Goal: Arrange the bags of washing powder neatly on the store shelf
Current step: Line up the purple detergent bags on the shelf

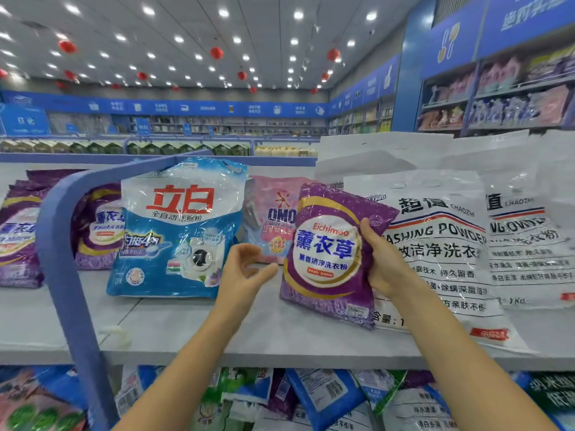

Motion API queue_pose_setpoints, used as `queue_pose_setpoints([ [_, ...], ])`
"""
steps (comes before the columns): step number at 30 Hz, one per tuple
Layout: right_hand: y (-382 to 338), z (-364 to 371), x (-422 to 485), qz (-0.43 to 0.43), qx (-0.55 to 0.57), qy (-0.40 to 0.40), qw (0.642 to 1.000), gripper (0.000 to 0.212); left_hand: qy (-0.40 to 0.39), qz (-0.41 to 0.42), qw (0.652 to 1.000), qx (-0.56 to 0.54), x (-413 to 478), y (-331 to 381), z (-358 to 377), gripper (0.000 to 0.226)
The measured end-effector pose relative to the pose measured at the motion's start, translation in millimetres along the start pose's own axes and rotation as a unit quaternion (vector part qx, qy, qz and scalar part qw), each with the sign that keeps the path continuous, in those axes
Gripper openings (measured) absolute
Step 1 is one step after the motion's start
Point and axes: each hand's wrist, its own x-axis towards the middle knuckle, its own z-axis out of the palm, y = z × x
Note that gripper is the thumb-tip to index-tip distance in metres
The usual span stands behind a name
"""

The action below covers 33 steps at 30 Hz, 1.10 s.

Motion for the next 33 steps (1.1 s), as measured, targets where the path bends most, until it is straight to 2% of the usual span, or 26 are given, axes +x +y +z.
queue_pose_setpoints([
  [2,-0.8,-0.3,-2.3,0.018,0.016,-0.031,0.999,0.051,-0.065,-0.061,0.996,0.028,10.9,-4.2,-6.2,0.065],
  [3,-0.4,1.4,-2.7,0.021,0.022,-0.049,0.998,0.051,-0.107,-0.089,0.990,0.033,14.0,-5.3,-7.5,0.069],
  [5,-1.5,8.2,-4.6,0.006,0.016,-0.092,0.996,0.041,-0.183,-0.134,0.974,-0.012,15.7,-8.7,-8.6,0.069],
  [7,-6.1,14.8,-5.3,-0.025,-0.014,-0.106,0.994,0.030,-0.199,-0.166,0.963,-0.069,13.9,-14.8,-8.5,0.064],
  [9,-12.0,17.6,-0.2,-0.045,-0.049,-0.082,0.994,0.025,-0.169,-0.165,0.966,-0.108,10.2,-16.0,-5.9,0.041],
  [12,-20.5,20.2,9.9,-0.063,-0.085,-0.062,0.992,0.013,-0.113,-0.120,0.982,-0.092,8.6,-15.3,-3.0,0.019],
  [16,-30.0,23.5,15.9,-0.099,-0.131,-0.094,0.982,0.023,-0.030,-0.022,0.999,0.000,7.1,-7.6,-5.7,0.013],
  [20,-27.6,28.8,16.6,-0.099,-0.154,-0.101,0.978,0.028,0.004,0.003,1.000,0.020,7.8,-17.1,-12.7,0.015],
  [22,-37.0,33.3,17.3,-0.149,-0.207,-0.085,0.963,0.044,0.018,0.011,1.000,0.018,6.6,-21.3,-14.9,0.011],
  [23,-44.4,37.5,17.9,-0.200,-0.269,-0.056,0.940,0.051,0.028,0.017,0.999,0.021,5.9,-21.2,-14.9,0.009],
  [24,-52.8,44.3,18.1,-0.268,-0.365,-0.003,0.891,0.056,0.038,0.026,0.999,0.023,5.2,-18.9,-14.2,0.008],
  [26,-63.5,62.9,20.2,-0.399,-0.570,0.098,0.712,0.057,0.064,0.045,0.997,0.027,5.0,-13.3,-10.7,0.007],
  [27,-65.3,76.4,21.4,-0.427,-0.639,0.113,0.630,0.054,0.074,0.060,0.995,0.036,5.2,-10.7,-8.5,0.007],
  [28,-65.0,90.3,23.9,-0.417,-0.693,0.102,0.579,0.049,0.078,0.075,0.993,0.048,5.3,-7.6,-6.2,0.007],
  [29,-62.5,102.9,27.3,-0.395,-0.729,0.082,0.553,0.046,0.076,0.087,0.992,0.054,5.1,-4.7,-3.9,0.007],
  [30,-57.7,113.1,31.2,-0.374,-0.747,0.062,0.546,0.044,0.072,0.095,0.991,0.057,4.3,-1.5,-1.9,0.007],
  [33,-47.8,125.3,38.9,-0.375,-0.726,0.046,0.575,0.033,0.045,0.089,0.994,0.035,0.8,1.3,-1.3,0.007],
])
